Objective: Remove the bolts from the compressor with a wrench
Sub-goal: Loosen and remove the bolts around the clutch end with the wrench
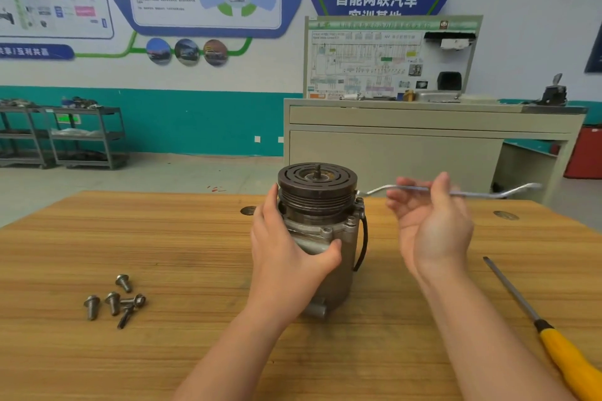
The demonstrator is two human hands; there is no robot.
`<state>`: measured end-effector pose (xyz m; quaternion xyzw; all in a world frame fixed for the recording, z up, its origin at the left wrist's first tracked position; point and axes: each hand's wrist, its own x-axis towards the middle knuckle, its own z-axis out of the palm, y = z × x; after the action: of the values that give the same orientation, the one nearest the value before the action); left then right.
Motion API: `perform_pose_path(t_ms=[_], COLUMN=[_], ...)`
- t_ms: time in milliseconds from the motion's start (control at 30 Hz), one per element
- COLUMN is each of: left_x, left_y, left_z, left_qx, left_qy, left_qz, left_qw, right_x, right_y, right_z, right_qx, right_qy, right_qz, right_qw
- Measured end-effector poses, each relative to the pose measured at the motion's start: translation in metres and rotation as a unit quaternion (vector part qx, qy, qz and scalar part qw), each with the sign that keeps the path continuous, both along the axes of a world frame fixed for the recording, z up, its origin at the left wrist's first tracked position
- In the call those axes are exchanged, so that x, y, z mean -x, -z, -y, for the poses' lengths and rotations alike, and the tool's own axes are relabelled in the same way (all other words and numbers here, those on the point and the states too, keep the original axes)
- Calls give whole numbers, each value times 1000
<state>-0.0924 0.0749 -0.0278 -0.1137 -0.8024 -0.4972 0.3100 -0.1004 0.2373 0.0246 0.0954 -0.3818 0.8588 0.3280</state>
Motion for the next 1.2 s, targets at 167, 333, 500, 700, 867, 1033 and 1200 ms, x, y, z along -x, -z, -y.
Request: perform_pose_path(t_ms=[167, 333, 500, 700, 867, 1033, 1200], left_x=[1, 1, 0, -3, -2, -1, 1], left_y=[2, 2, 1, 0, 0, 1, 1], left_z=[0, -1, 0, 0, -1, -2, -1], left_qx=[0, 4, 5, -10, -6, 3, 1], left_qy=[-8, -14, -6, 13, 3, -8, -4], left_qz=[-6, -7, -6, 7, 8, 2, 2], left_qw=[1000, 1000, 1000, 1000, 1000, 1000, 1000], right_x=[-21, -26, -27, -30, -27, -11, -14], right_y=[11, 20, 28, 34, 38, 21, 8], right_z=[13, 28, 32, 44, 50, 28, 1], right_qx=[-326, -372, -447, -472, -426, -18, -136], right_qy=[255, 299, 343, 413, 382, 140, 151], right_qz=[-181, -189, -207, -225, -235, -27, -125], right_qw=[892, 858, 800, 746, 785, 990, 971])
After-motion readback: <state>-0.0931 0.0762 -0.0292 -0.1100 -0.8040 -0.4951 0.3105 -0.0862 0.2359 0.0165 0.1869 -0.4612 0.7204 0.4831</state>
